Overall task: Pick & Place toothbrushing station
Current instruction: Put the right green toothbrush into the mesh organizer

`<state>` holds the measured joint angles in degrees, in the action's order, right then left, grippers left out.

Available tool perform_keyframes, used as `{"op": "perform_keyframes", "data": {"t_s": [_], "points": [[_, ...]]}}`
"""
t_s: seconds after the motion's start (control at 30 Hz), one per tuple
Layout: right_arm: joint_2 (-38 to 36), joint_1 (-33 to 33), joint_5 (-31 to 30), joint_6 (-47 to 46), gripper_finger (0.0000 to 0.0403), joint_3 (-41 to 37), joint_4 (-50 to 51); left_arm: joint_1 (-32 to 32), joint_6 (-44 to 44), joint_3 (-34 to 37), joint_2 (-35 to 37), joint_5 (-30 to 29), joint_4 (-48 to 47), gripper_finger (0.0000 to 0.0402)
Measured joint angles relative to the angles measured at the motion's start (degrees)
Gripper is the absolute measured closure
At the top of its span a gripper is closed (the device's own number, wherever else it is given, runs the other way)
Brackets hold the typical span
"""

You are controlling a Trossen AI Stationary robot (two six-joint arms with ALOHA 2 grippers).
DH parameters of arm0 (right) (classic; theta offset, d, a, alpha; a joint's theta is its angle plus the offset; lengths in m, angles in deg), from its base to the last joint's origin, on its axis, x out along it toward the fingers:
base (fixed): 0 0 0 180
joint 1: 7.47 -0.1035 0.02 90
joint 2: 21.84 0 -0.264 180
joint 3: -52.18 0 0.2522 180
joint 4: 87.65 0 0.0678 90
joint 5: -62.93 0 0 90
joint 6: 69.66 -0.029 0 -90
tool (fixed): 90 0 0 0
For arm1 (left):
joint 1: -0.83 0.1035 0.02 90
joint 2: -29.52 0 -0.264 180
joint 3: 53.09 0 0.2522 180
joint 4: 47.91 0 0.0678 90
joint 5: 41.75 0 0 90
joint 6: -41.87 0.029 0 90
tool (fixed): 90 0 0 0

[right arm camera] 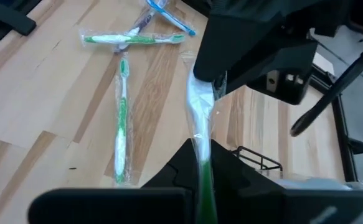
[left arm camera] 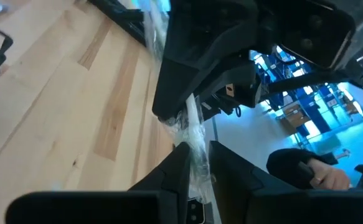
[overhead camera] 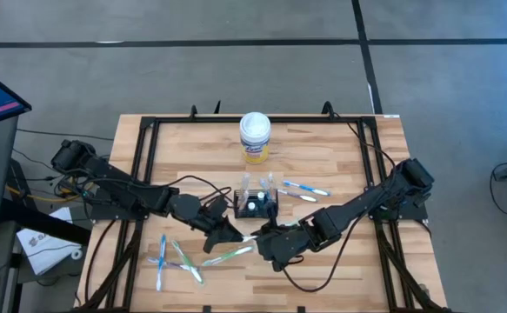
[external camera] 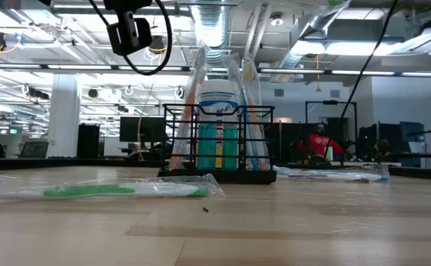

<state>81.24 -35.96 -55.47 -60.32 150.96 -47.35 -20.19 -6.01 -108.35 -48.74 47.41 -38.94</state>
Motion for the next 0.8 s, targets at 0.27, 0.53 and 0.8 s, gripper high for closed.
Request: {"op": "perform_keyframes", "data": {"t_s": [0.27,0.53,0.8], "points": [[-0.5,0.0,1.8,-2.4,0.0389,0.0,0.8,-0.1,7.5,0.0,0.3,0.0,1.7,0.0351],[-0.5,-0.7,3.2,-4.5,0.039,0.0,2.6,-2.3,12.1,0.0,0.7,-2.1,1.9,0.0351],[-1.8,-3.2,3.0,-7.9,0.039,-0.1,5.1,-5.3,14.7,2.0,5.8,-7.7,2.5,0.0351]]}}
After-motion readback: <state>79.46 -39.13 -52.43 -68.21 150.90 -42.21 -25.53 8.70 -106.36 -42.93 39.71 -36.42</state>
